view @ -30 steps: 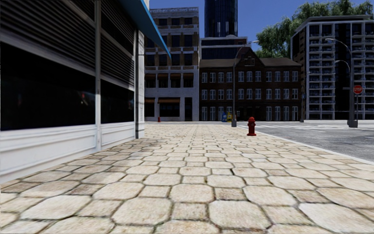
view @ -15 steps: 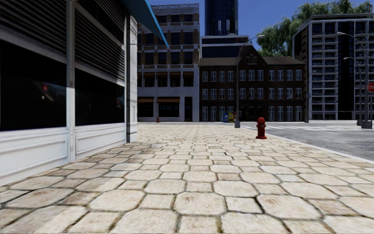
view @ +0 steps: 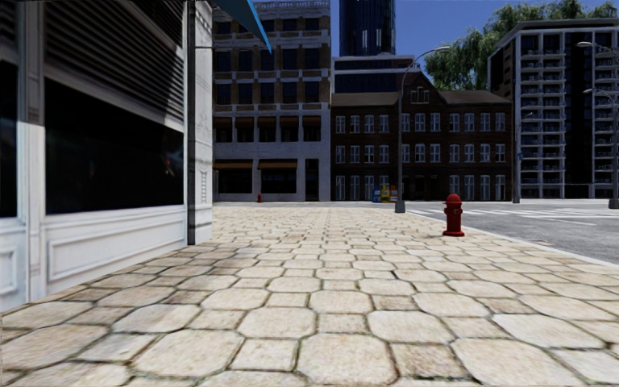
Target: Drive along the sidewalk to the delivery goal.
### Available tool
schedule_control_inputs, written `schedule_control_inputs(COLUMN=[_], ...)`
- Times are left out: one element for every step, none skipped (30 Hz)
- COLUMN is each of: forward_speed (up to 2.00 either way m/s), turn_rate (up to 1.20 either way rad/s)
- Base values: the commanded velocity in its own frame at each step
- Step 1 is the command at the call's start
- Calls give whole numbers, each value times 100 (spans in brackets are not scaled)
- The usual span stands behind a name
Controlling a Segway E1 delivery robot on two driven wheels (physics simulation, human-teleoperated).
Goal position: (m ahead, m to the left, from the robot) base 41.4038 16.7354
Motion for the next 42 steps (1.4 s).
schedule_control_inputs(forward_speed=[200, 200, 200, 200, 200, 200, 200, 200, 200, 200, 200, 200, 200, 200, 200, 200, 200, 200, 200, 200, 200, 200, 200, 200, 200, 200, 200, 200, 200, 200, 200, 200, 200, 200, 200, 200, 200, 200, 200, 200, 200, 200], turn_rate=[0, 0, 0, 0, 0, 0, 0, 0, 0, 0, 0, 0, 0, 0, 0, 0, 0, 0, 0, 0, 0, 0, 0, 0, 0, 0, 0, 0, 0, 0, 0, 0, 0, 0, 0, 0, 0, 0, 0, 0, 0, 0])
